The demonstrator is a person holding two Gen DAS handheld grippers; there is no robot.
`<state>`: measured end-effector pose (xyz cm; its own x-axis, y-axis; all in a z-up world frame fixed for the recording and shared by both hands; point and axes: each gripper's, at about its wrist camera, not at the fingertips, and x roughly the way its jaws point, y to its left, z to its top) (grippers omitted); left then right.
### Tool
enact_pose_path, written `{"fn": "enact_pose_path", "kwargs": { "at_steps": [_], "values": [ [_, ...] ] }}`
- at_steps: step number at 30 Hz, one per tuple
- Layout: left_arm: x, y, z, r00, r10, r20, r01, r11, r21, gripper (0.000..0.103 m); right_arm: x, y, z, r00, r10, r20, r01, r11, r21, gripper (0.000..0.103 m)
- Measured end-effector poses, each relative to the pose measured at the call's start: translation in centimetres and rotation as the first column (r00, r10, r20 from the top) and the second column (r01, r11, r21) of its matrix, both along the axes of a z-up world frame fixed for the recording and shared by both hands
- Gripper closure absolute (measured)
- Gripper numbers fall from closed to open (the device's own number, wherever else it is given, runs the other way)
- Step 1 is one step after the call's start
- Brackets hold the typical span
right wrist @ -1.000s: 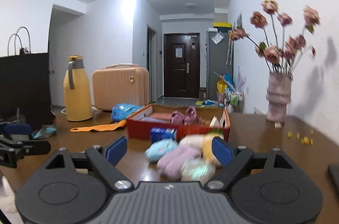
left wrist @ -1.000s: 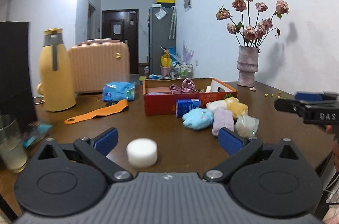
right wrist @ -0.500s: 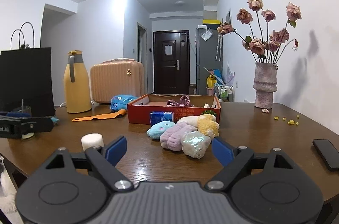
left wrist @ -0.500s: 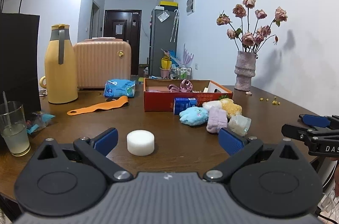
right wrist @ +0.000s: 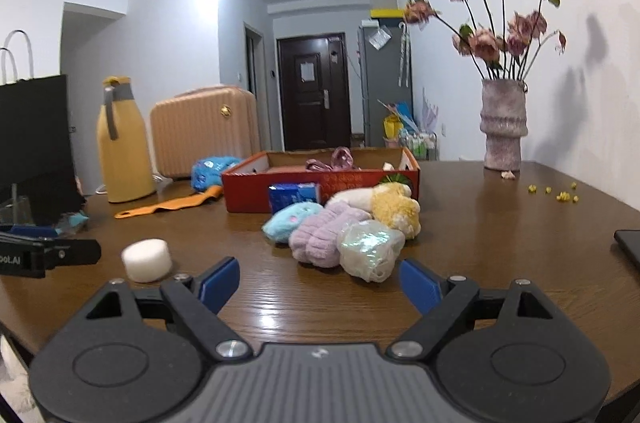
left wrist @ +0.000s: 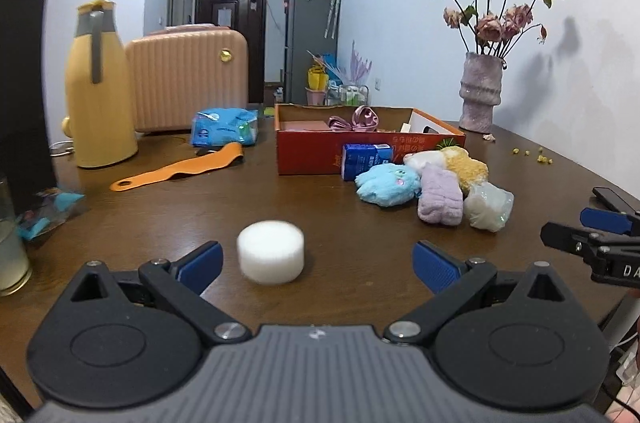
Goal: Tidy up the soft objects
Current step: 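Close both grippers on the lavender fuzzy towel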
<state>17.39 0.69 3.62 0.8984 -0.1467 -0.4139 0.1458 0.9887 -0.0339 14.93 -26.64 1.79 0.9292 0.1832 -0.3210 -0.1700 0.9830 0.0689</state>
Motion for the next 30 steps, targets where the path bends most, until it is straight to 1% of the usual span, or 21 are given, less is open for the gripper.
{"fn": "enact_pose_path", "kwargs": {
  "at_steps": [6,8,9,11,13,14,17,18,20,21,22,23,24,25,26,27,28,29,30],
  "values": [
    [6.0,-2.4,0.2,0.997,-0.066,-0.031,0.065,0.997,-0.029,0.000,4.2,-1.3,-0.1,0.998,-0.032,-0.046,0.032,0.999,-0.002,0.018],
    [8.1,-3.4,0.1,0.994,-0.092,-0.054,0.089,0.994,-0.055,0.001,5.9,-1.7,0.2,0.998,-0.027,-0.054,0.027,1.000,0.005,0.018],
    [9.3,-4.0,0.1,0.991,-0.111,-0.070,0.106,0.992,-0.075,0.001,6.7,-1.8,0.3,0.998,-0.022,-0.052,0.022,1.000,0.005,0.021],
    [11.3,-5.2,-0.2,0.984,-0.149,-0.099,0.138,0.985,-0.107,0.006,8.7,-2.3,0.6,0.999,-0.011,-0.048,0.012,1.000,0.009,0.024],
    [13.2,-6.6,-0.7,0.975,-0.187,-0.120,0.172,0.977,-0.127,0.008,10.9,-2.9,0.7,0.998,-0.005,-0.063,0.007,1.000,0.027,0.028],
    [14.3,-7.4,-1.1,0.972,-0.191,-0.139,0.173,0.976,-0.130,0.013,12.0,-3.3,0.7,0.997,-0.001,-0.074,0.004,0.999,0.040,0.031],
    [16.7,-9.3,-2.1,0.961,-0.210,-0.182,0.182,0.971,-0.156,0.027,15.5,-4.0,0.6,0.993,0.030,-0.115,-0.023,0.998,0.059,0.046],
    [17.3,-9.8,-2.4,0.955,-0.216,-0.201,0.184,0.969,-0.167,0.028,16.8,-4.1,0.7,0.991,0.051,-0.127,-0.044,0.997,0.061,0.049],
    [18.2,-10.3,-3.2,0.943,-0.230,-0.239,0.186,0.963,-0.195,0.028,19.4,-4.3,1.0,0.981,0.119,-0.154,-0.111,0.992,0.057,0.050],
    [18.5,-10.5,-3.6,0.936,-0.243,-0.254,0.191,0.958,-0.213,0.028,20.7,-4.2,1.0,0.971,0.165,-0.175,-0.159,0.986,0.045,0.051],
    [18.7,-10.6,-4.0,0.931,-0.251,-0.265,0.191,0.954,-0.232,0.035,22.0,-4.0,1.0,0.958,0.205,-0.201,-0.202,0.979,0.032,0.051],
    [19.0,-10.7,-4.2,0.927,-0.254,-0.275,0.189,0.952,-0.243,0.054,23.4,-3.7,0.9,0.945,0.237,-0.225,-0.238,0.971,0.020,0.051],
    [19.3,-10.7,-4.5,0.919,-0.271,-0.286,0.197,0.945,-0.261,0.064,24.6,-3.5,0.7,0.928,0.271,-0.254,-0.277,0.961,0.014,0.053],
    [19.6,-10.5,-4.7,0.912,-0.284,-0.295,0.199,0.937,-0.286,0.067,25.9,-3.2,0.4,0.905,0.307,-0.295,-0.318,0.948,0.013,0.054],
    [19.6,-10.1,-4.6,0.913,-0.283,-0.293,0.194,0.934,-0.300,0.070,27.3,-2.9,0.0,0.880,0.334,-0.338,-0.348,0.937,0.019,0.057],
    [19.5,-9.8,-4.5,0.916,-0.283,-0.284,0.196,0.934,-0.298,0.071,28.5,-2.7,-0.4,0.846,0.364,-0.389,-0.381,0.924,0.033,0.067],
    [19.2,-9.3,-4.2,0.921,-0.275,-0.276,0.192,0.937,-0.292,0.073,29.3,-2.4,-0.7,0.828,0.378,-0.414,-0.399,0.916,0.039,0.071],
    [18.9,-8.8,-3.9,0.925,-0.265,-0.272,0.184,0.940,-0.288,0.073,29.6,-2.1,-0.4,0.826,0.381,-0.416,-0.405,0.914,0.031,0.088],
    [18.5,-8.1,-3.6,0.929,-0.255,-0.269,0.175,0.941,-0.290,0.073,29.5,-1.7,0.0,0.819,0.393,-0.417,-0.416,0.908,0.038,0.099]
  ]
}}
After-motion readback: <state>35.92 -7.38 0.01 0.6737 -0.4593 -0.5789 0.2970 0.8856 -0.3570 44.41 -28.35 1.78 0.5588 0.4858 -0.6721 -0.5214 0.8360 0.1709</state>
